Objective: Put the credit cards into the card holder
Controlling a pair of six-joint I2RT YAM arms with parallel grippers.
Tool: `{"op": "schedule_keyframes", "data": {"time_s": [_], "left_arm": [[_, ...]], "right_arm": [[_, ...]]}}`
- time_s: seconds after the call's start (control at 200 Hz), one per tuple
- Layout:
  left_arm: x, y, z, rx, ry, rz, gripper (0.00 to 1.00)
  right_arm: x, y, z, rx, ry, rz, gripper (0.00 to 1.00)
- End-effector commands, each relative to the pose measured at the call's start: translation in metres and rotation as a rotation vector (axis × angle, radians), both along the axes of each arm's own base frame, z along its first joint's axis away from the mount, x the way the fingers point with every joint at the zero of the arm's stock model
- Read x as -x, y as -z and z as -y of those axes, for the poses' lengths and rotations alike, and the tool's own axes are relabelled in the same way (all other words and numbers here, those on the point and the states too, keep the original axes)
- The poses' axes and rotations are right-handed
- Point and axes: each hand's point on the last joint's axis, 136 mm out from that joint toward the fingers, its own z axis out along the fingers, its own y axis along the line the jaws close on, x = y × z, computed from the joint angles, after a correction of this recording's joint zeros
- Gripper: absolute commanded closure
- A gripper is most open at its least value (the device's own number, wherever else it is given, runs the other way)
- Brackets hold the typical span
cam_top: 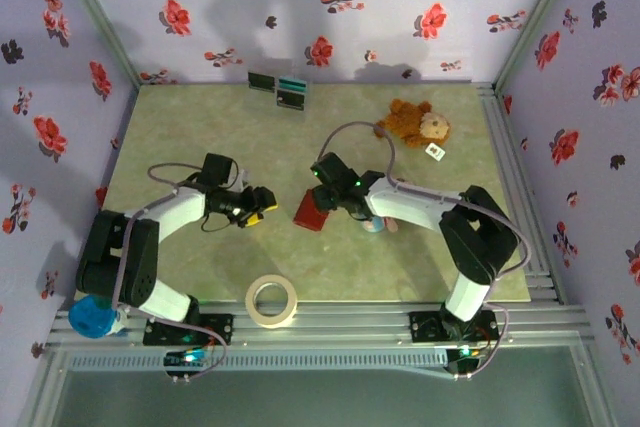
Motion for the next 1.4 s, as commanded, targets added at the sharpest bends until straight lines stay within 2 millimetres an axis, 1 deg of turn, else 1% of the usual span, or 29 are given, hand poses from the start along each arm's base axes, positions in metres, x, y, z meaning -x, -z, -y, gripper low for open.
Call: {"op": "schedule_keyframes", "data": {"time_s": [0.0, 0.08, 0.18, 0.275, 0.34, 0.385, 0.42, 0.465, 0.49, 0.515, 0.57, 0.625, 0.66, 0.685, 0.75, 0.82, 0.855, 0.865, 0.885, 0.915, 1.0, 1.005, 1.05, 1.15, 1.29, 1.35, 1.395], "left_arm": [[-0.009, -0.023, -0.001, -0.021, -0.008, 0.050, 0.38], [-0.012, -0.025, -0.012, -0.082, -0.034, 0.077, 0.37], [-0.011, -0.029, -0.022, -0.112, -0.066, 0.078, 0.37], [-0.009, -0.033, -0.029, -0.129, -0.096, 0.092, 0.37], [-0.007, -0.036, -0.035, -0.144, -0.104, 0.100, 0.37], [-0.003, -0.039, -0.039, -0.160, -0.108, 0.095, 0.36], [0.000, -0.042, -0.043, -0.174, -0.114, 0.094, 0.36], [0.005, -0.044, -0.047, -0.187, -0.123, 0.099, 0.35], [0.007, -0.046, -0.049, -0.191, -0.127, 0.105, 0.35], [0.010, -0.047, -0.051, -0.194, -0.130, 0.110, 0.35], [0.016, -0.050, -0.053, -0.196, -0.135, 0.118, 0.34], [0.022, -0.051, -0.056, -0.198, -0.142, 0.115, 0.34], [0.026, -0.051, -0.057, -0.195, -0.149, 0.113, 0.34], [0.028, -0.051, -0.058, -0.193, -0.155, 0.115, 0.34], [0.032, -0.052, -0.058, -0.186, -0.160, 0.126, 0.34], [0.034, -0.052, -0.060, -0.190, -0.163, 0.133, 0.34], [0.036, -0.052, -0.061, -0.194, -0.162, 0.129, 0.34], [0.037, -0.052, -0.061, -0.196, -0.161, 0.129, 0.34], [0.037, -0.052, -0.062, -0.195, -0.163, 0.126, 0.34], [0.038, -0.051, -0.061, -0.194, -0.161, 0.126, 0.34], [0.038, -0.051, -0.061, -0.193, -0.157, 0.131, 0.34], [0.038, -0.051, -0.061, -0.194, -0.156, 0.132, 0.34], [0.039, -0.051, -0.061, -0.196, -0.153, 0.131, 0.34], [0.038, -0.050, -0.061, -0.194, -0.155, 0.134, 0.34], [0.035, -0.048, -0.061, -0.196, -0.155, 0.140, 0.34], [0.029, -0.052, -0.060, -0.196, -0.161, 0.154, 0.33], [0.021, -0.057, -0.058, -0.189, -0.162, 0.178, 0.33]], "right_arm": [[-0.019, -0.028, 0.002, -0.070, 0.048, 0.006, 0.43], [-0.037, -0.043, 0.001, -0.148, 0.066, 0.023, 0.43], [-0.071, -0.059, 0.000, -0.274, 0.139, 0.039, 0.43], [-0.106, -0.065, -0.007, -0.397, 0.212, 0.026, 0.44], [-0.128, -0.066, -0.013, -0.447, 0.252, 0.036, 0.44], [-0.145, -0.063, -0.015, -0.467, 0.284, 0.038, 0.45], [-0.160, -0.066, -0.018, -0.482, 0.298, 0.046, 0.45], [-0.176, -0.063, -0.021, -0.490, 0.319, 0.051, 0.45], [-0.184, -0.059, -0.021, -0.490, 0.333, 0.051, 0.45], [-0.193, -0.060, -0.023, -0.500, 0.340, 0.059, 0.45], [-0.212, -0.051, -0.025, -0.508, 0.361, 0.062, 0.44], [-0.227, -0.043, -0.032, -0.512, 0.367, 0.063, 0.43], [-0.236, -0.042, -0.038, -0.519, 0.364, 0.069, 0.43], [-0.242, -0.035, -0.041, -0.514, 0.363, 0.063, 0.42], [-0.257, -0.027, -0.050, -0.518, 0.362, 0.061, 0.42], [-0.269, -0.018, -0.057, -0.512, 0.371, 0.065, 0.41], [-0.275, -0.015, -0.058, -0.511, 0.382, 0.070, 0.41], [-0.276, -0.011, -0.058, -0.506, 0.388, 0.068, 0.41], [-0.280, -0.012, -0.059, -0.505, 0.393, 0.076, 0.41], [-0.285, -0.007, -0.059, -0.495, 0.402, 0.079, 0.41], [-0.292, 0.005, -0.059, -0.463, 0.421, 0.065, 0.41], [-0.292, 0.002, -0.059, -0.465, 0.419, 0.067, 0.41], [-0.295, 0.005, -0.059, -0.462, 0.430, 0.062, 0.41], [-0.294, 0.014, -0.059, -0.481, 0.474, 0.029, 0.41], [-0.288, 0.020, -0.055, -0.473, 0.502, -0.013, 0.44], [-0.284, 0.017, -0.062, -0.495, 0.460, -0.043, 0.44], [-0.281, 0.007, -0.068, -0.513, 0.420, -0.051, 0.45]]}}
